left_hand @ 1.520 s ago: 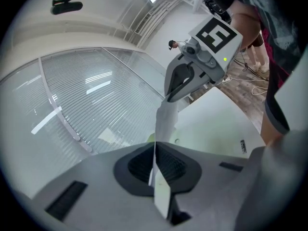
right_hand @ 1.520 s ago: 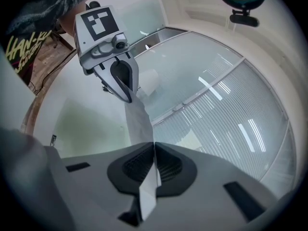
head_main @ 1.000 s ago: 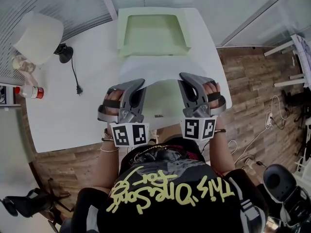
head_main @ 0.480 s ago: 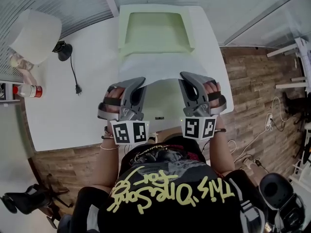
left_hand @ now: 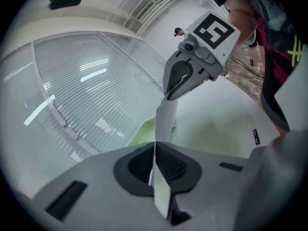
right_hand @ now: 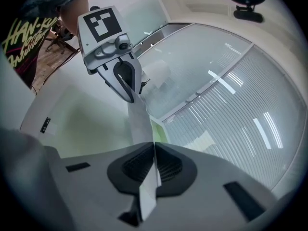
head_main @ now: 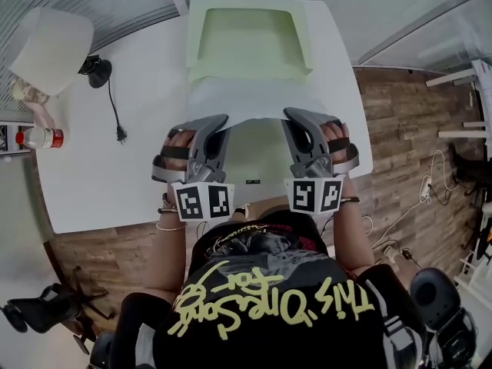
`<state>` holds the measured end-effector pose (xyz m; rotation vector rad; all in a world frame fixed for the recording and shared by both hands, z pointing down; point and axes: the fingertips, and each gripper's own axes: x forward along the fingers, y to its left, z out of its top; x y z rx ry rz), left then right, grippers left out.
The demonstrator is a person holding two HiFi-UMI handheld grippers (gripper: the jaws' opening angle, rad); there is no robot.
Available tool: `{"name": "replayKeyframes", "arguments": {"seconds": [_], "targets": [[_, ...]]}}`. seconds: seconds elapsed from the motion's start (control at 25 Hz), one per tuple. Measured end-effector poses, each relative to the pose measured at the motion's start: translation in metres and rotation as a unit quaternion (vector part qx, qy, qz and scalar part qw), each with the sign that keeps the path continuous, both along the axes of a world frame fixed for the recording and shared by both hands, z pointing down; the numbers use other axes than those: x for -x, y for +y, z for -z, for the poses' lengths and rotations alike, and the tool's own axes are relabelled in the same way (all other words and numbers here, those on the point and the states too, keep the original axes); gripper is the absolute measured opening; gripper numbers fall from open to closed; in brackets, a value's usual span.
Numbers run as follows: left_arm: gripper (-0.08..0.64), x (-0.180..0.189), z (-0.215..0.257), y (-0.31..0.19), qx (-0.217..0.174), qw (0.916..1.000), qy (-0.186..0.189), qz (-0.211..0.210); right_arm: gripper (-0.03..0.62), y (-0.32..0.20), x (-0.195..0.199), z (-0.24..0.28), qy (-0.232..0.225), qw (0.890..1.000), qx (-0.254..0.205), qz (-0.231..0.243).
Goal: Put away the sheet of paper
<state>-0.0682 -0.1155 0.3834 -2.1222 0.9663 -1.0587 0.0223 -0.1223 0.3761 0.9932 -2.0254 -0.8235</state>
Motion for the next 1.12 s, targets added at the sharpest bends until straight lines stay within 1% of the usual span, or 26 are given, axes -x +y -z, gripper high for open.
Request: {"name": "replayKeyframes", "arguments": {"seconds": [0.44,1.12], "targets": [[0.008,-0.001,-0.014,-0.004,0.022,0.9997,0.001,0.001,0.009,0.001,-0.001,-0.018,0.0,1.0,0.026,0.003],[0.008,0.002,-0.026,-0.006,0.039,0.9992,-0.009,0.006,0.009,0.001,0.001,-0.033,0.008,0.999,0.045,0.015]]}}
